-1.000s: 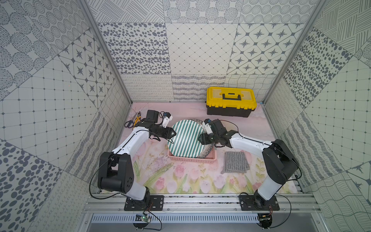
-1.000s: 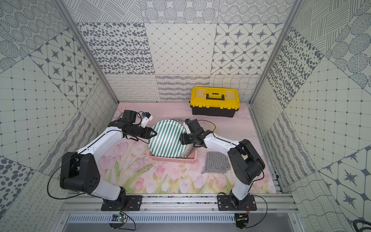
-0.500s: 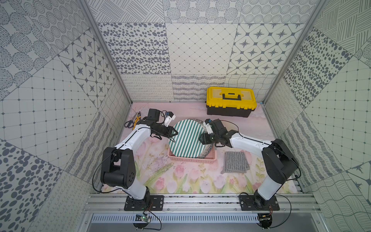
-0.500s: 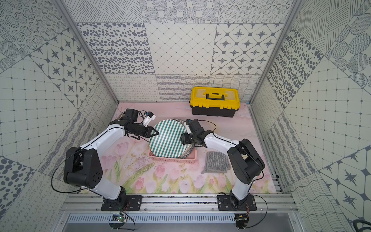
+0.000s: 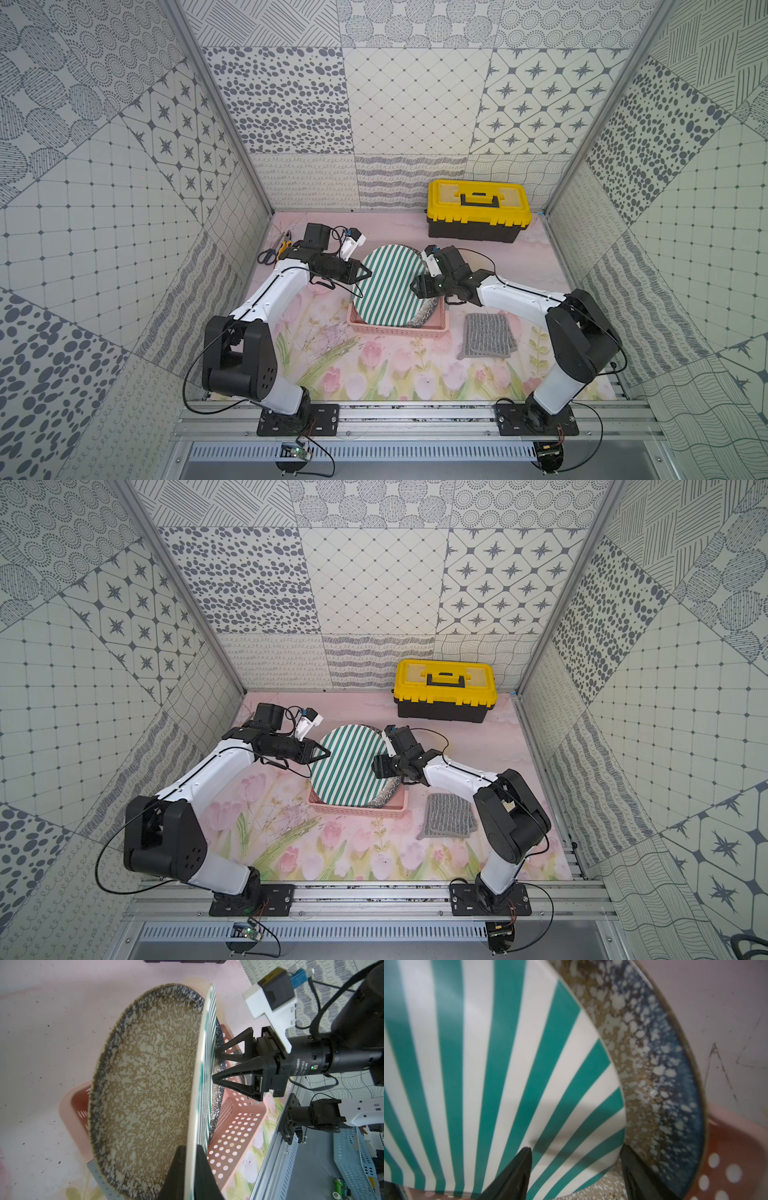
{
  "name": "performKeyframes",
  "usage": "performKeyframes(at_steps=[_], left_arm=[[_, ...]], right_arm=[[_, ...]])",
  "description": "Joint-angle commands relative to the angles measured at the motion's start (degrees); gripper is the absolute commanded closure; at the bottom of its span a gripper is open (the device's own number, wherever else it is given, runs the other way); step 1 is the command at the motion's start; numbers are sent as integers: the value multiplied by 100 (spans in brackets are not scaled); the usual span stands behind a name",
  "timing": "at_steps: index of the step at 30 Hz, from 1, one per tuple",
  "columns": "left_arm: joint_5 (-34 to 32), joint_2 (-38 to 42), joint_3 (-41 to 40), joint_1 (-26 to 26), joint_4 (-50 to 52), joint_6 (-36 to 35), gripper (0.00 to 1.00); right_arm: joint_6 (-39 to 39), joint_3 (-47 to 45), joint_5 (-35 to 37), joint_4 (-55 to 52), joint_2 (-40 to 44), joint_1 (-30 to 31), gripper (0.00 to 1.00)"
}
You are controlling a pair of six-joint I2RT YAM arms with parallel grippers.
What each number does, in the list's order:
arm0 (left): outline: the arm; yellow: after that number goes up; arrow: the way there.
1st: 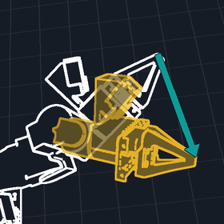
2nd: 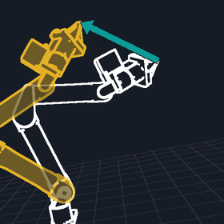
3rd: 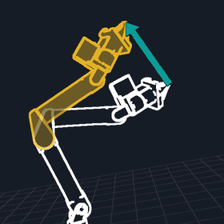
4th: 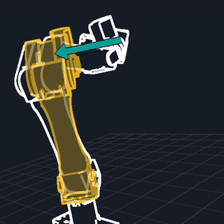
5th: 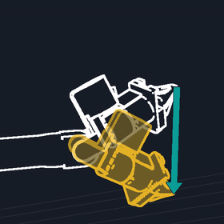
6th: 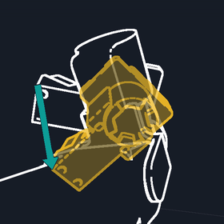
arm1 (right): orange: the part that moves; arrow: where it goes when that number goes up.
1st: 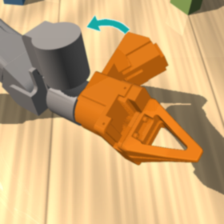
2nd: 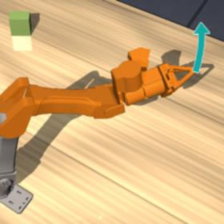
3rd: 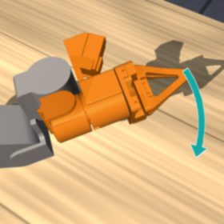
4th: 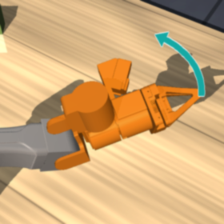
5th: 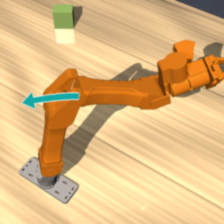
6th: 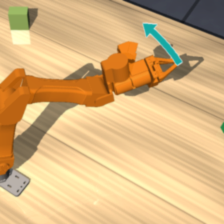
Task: Wipe the wet plate dry
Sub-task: Pick up the plate from the bin, then pick up the towel at the center of the board.
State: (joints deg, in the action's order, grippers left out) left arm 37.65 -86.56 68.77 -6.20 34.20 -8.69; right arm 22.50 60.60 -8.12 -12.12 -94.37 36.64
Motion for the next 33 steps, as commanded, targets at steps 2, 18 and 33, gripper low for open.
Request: performKeyframes(at_steps=[2, 18, 33], left_arm=[[-58, 603, 155, -7, 254, 299, 100], [1326, 1238, 175, 21, -9, 1265, 100], [1561, 1327, 168, 66, -47, 1336, 100]], right_arm=[[310, -142, 231, 76, 981, -170, 20], [2570, -1820, 2890, -2102, 3283, -870, 34], [3311, -2577, 2410, -2201, 2229, -931, 33]])
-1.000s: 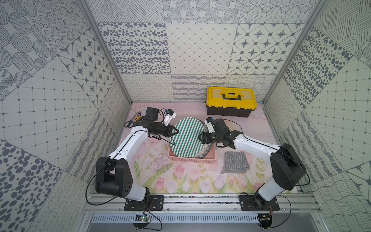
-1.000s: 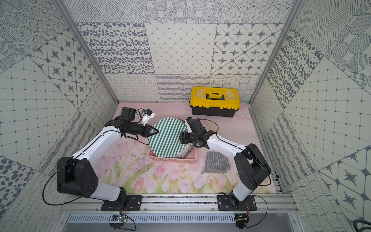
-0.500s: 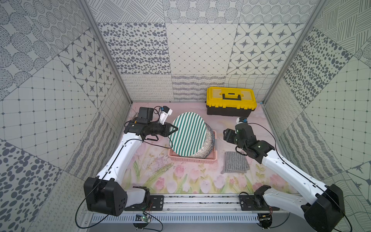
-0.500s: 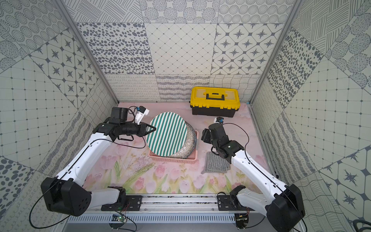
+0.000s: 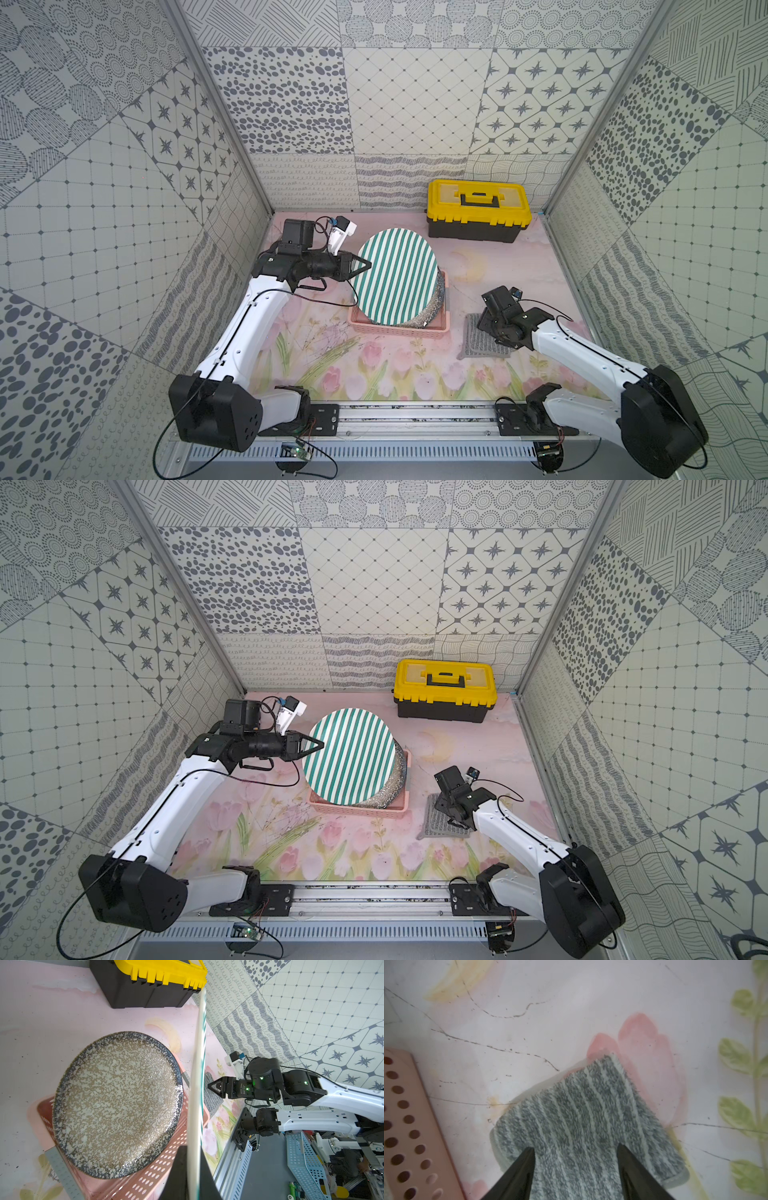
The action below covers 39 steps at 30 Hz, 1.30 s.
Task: Wipe the wet plate dry
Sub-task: Pick up the towel at the center of the board, then wipe the plate with towel.
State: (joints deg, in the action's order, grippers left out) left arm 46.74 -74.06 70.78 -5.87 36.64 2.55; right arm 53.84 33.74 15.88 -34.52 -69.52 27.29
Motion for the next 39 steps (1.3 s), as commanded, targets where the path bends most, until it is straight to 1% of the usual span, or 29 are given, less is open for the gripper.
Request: performKeyframes(at_steps=[1, 5, 6, 8, 11, 12, 13, 16, 19, 21, 24, 26, 28, 30, 32, 35, 39], left_arm=[[640, 88, -45, 53, -304, 216, 100], [614, 121, -39, 96, -307, 216, 100], [617, 120, -31, 103, -307, 217, 100], [617, 102, -34, 103, -316, 217, 100], [588, 49, -38, 103, -311, 173, 100], [565, 42, -38, 102, -304, 154, 100], [531, 35, -26, 99, -288, 142, 100], [488, 46, -12, 103, -272, 90, 100], [568, 68, -64, 103, -327, 112, 100], [682, 87, -172, 99, -462, 234, 100], [789, 84, -264, 97, -621, 428, 100], [886, 89, -357, 101, -829, 549, 100], [1056, 83, -412, 99, -992, 648, 100], [1276, 73, -462, 88, -1062, 690, 100], [1539, 61, -483, 65, -1069, 668, 100], [1708, 72, -489, 7, -992, 503, 100], [1907, 108, -462, -51, -830, 325, 100]], right_arm=[[186, 164, 7, 39, -430, -2, 33], [175, 315, -120, 42, -980, -19, 34], [176, 337, -148, 49, -1058, -14, 38], [169, 353, -178, 59, -1092, -15, 52], [116, 357, -107, 60, -994, -15, 86], [91, 358, -53, 53, -922, -21, 96], [45, 357, -11, 51, -844, -26, 100], [-206, 426, 199, 55, -401, -23, 100], [-825, 637, 406, 79, 276, -22, 100], [-1439, 795, 442, 238, 752, -13, 100], [-2286, 1065, 29, 766, 1293, -13, 100], [-2602, 1339, -360, 1016, 1418, -6, 100], [-2814, 1665, -802, 1234, 1369, 43, 100], [-2919, 2026, -1152, 1476, 1176, 213, 100], [-3021, 2522, -1348, 1682, 785, 581, 100], [-3119, 3160, -1127, 1747, 134, 1041, 100], [-3129, 3730, -814, 1912, -674, 1360, 100]])
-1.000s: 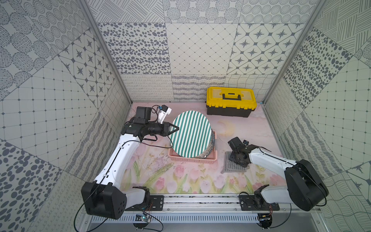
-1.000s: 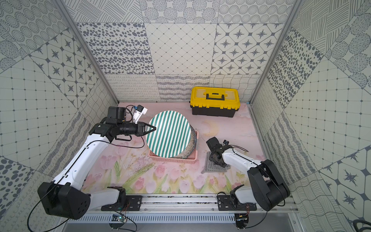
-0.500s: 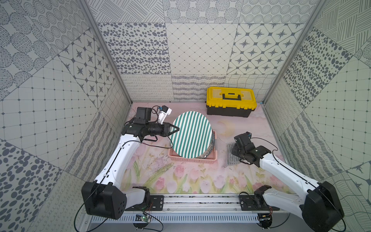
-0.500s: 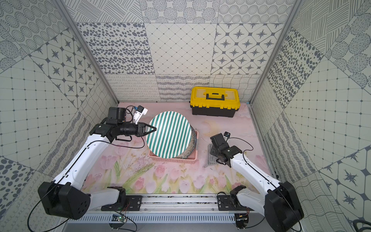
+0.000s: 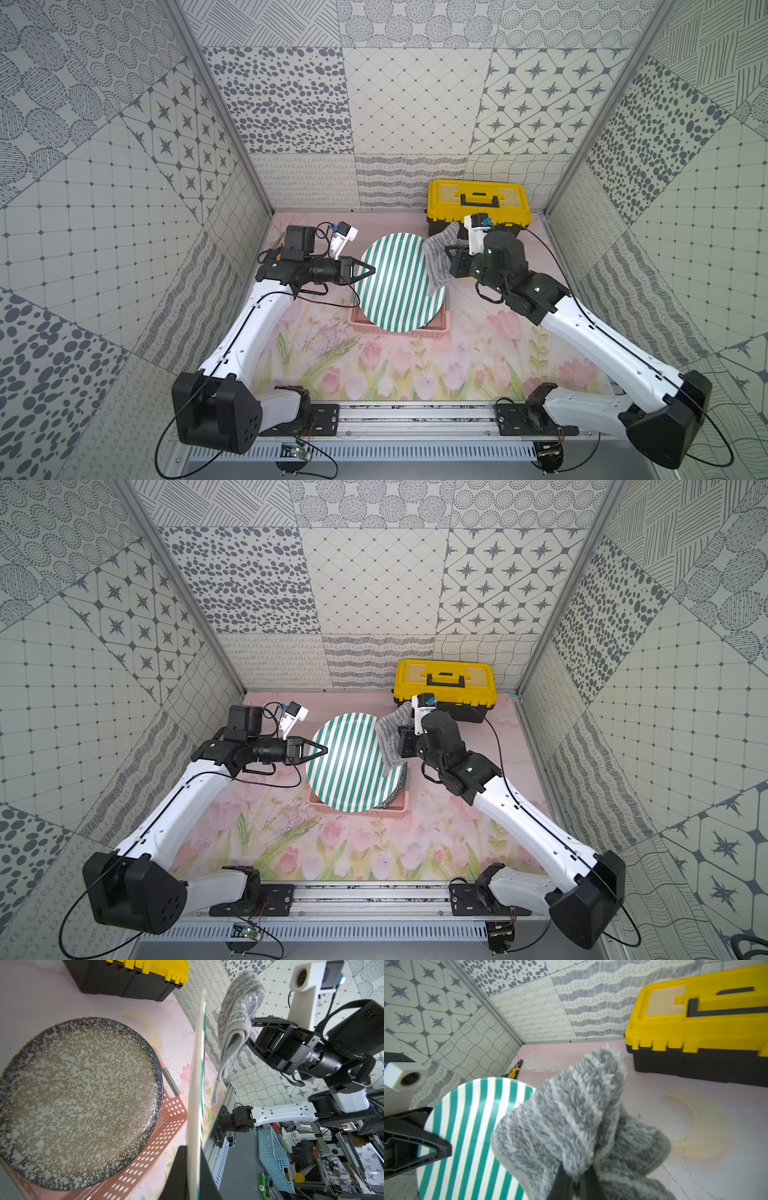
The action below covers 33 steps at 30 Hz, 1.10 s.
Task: Wipe the wet plate dry
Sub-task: Wipe the plate with towel.
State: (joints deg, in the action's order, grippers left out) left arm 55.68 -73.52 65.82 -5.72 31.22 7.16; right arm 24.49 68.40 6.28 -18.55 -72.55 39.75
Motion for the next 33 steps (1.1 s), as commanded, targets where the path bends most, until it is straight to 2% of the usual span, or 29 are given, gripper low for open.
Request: performKeyframes(at_steps=[1, 4, 10, 17, 22, 28, 33], left_arm=[[1049, 69, 36, -79, -262, -162, 100], [1095, 107, 36, -88, -225, -216, 100], [1086, 103, 10, -109, -241, -267, 100], [1048, 90, 85, -123, -227, -298, 100], [1034, 83, 251, -127, -105, -360, 100], [939, 80, 379, -123, -137, -244, 100], [840, 38, 509, -123, -313, -21, 100]], right_arm=[[-175, 387, 174, 323, -585, 156, 100], [-228, 822, 167, 344, -1177, 396, 100], [-693, 1499, 343, 413, -1959, 1377, 100], [-671, 1712, 199, 540, -2305, 1869, 100], [-308, 1255, 560, 578, -2018, 1640, 100], [506, 240, 555, 572, -1289, 734, 100], [801, -616, 690, 538, -631, 178, 100]])
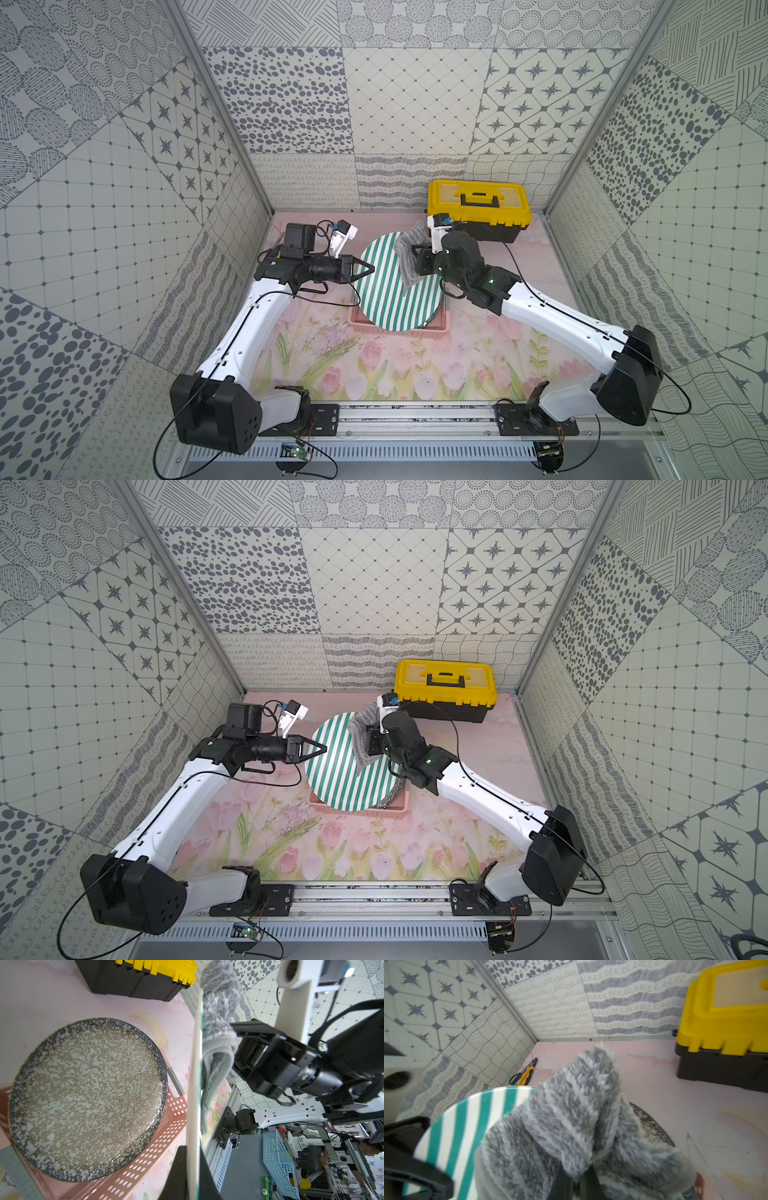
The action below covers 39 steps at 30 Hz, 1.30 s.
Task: Wipe the wet plate dry
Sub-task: Wipe the plate with towel.
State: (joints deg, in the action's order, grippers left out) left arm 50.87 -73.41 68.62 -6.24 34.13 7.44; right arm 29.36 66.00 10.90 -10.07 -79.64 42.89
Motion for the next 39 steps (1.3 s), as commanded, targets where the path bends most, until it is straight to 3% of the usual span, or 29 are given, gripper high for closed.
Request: performKeyframes(at_steps=[1, 8, 17, 21, 28, 33, 39], left_arm=[[1310, 21, 249, -70, -650, -4, 100], [1256, -104, 259, -70, -1095, 365, 100], [1224, -163, 89, -75, -1426, 638, 100], [1232, -147, 77, -78, -1484, 720, 100], [1223, -152, 185, -80, -1594, 982, 100], [1228, -174, 288, -82, -1691, 1116, 100], [1210, -191, 362, -79, -1734, 1177, 100]], right_arm=[[331, -484, 252, -315, 177, -190, 100], [188, -562, 191, -268, 260, 6, 100], [-444, 460, -226, 243, -695, 1109, 100], [-338, 874, -479, 342, -1069, 1286, 100], [-105, 494, -188, 389, -799, 1150, 100], [383, -463, -106, 287, -81, 413, 100], [411, -1254, 45, 9, 623, -219, 100]])
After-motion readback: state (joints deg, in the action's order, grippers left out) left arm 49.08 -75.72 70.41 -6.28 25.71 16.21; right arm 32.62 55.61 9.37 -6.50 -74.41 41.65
